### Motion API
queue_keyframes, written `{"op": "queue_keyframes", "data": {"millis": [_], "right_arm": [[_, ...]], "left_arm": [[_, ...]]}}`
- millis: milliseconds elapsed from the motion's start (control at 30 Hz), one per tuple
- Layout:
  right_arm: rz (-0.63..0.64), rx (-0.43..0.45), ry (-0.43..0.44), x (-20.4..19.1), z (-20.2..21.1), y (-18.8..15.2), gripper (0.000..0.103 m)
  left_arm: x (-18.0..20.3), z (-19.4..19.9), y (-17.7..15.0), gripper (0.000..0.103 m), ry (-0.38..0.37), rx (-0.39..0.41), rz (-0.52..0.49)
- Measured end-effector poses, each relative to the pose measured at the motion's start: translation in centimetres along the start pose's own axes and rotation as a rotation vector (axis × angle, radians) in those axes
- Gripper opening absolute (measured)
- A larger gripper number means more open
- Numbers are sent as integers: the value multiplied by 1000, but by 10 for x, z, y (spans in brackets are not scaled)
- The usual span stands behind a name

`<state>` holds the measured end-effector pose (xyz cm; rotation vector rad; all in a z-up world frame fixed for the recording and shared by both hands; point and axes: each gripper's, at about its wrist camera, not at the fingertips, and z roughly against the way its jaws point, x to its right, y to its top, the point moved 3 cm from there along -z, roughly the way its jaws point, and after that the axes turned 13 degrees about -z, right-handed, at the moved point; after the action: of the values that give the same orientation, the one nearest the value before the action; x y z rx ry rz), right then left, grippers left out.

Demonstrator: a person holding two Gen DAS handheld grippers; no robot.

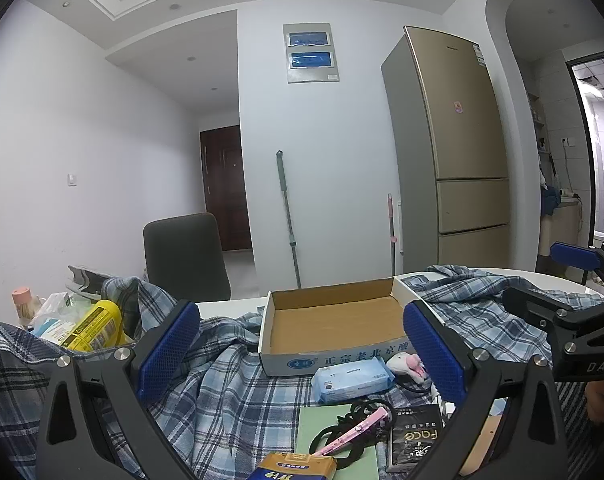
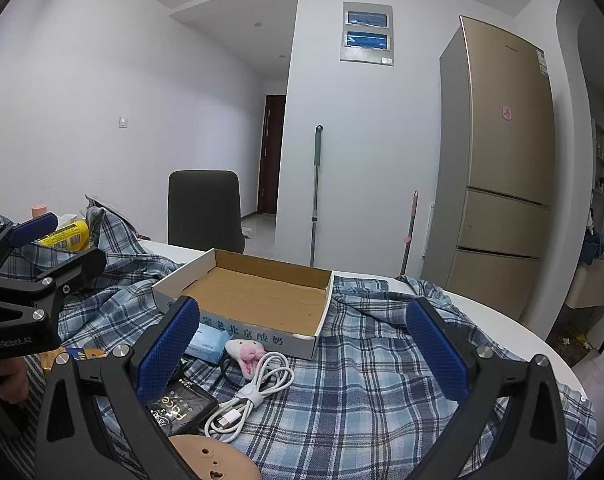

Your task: Organize soft objects

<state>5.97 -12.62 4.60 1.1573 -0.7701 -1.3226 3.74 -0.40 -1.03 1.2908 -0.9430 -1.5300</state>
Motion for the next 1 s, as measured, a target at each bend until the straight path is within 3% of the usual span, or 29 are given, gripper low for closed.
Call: {"op": "queue_keyframes", "data": {"millis": [400,700,900,1000], "right_arm": [[1,16,2,0,1,0,103],[-38,22,-7,3,6,2,103],[-133,-69,60,8,13,13,103],[-82,-123,47,7,16,20,103]], "left_arm": [[-5,-3,-1,103,22,-20,21],[-7,-1,5,103,-72,-55,38],[-28,15,24,103,-56,-43,84],[-32,26,32,103,-47,-61,75]]}}
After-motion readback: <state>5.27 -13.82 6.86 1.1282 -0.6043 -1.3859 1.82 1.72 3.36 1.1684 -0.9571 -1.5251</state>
